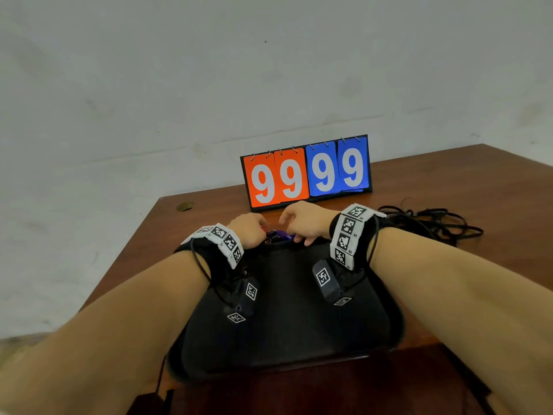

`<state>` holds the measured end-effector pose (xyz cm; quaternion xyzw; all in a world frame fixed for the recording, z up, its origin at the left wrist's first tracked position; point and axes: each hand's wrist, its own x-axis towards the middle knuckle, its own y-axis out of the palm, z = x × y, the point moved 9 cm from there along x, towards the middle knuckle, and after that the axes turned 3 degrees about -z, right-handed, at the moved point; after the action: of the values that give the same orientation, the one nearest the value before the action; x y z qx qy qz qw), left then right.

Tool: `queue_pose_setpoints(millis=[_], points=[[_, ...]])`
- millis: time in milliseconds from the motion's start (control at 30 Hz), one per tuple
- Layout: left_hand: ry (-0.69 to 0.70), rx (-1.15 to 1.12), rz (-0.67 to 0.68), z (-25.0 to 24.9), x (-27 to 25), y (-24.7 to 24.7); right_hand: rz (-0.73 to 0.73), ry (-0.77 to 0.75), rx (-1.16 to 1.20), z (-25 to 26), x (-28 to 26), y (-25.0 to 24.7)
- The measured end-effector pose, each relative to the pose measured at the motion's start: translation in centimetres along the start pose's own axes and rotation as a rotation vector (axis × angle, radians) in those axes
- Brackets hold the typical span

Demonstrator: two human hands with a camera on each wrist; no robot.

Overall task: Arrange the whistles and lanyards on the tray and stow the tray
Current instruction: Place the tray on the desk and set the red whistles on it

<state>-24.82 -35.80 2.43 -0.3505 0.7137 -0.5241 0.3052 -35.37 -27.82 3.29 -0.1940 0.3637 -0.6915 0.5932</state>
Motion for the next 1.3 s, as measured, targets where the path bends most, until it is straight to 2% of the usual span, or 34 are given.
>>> queue_pose_setpoints(millis=[267,467,733,933,1100,1300], points=[[-0.012,0.033,0.083,0.3,1.1,1.1,-0.125,0.045,0.042,-1.9,-0.5,-2.8],[0.012,0.039,0.110,0.4,1.0,1.7,-0.144,0.108,0.034,-3.2,-1.2,-3.6],[0.005,-0.149,-0.172,1.3,-0.1,-2.2,-0.144,0.063,-0.018,-1.1,-0.9,-2.7],[-0.002,-0.313,-0.340,3.6,-2.3,-4.7,-0.063,0.031,-0.213,0.4,-0.2,-0.5],[0.003,-0.355,-0.318,5.5,-3.9,-5.2,-0.010,0.071,-0.381,0.5,1.1,1.2],[-0.019,-0.574,-0.254,7.1,-5.8,-5.5,-0.028,0.111,-0.469,0.2,1.9,1.5]])
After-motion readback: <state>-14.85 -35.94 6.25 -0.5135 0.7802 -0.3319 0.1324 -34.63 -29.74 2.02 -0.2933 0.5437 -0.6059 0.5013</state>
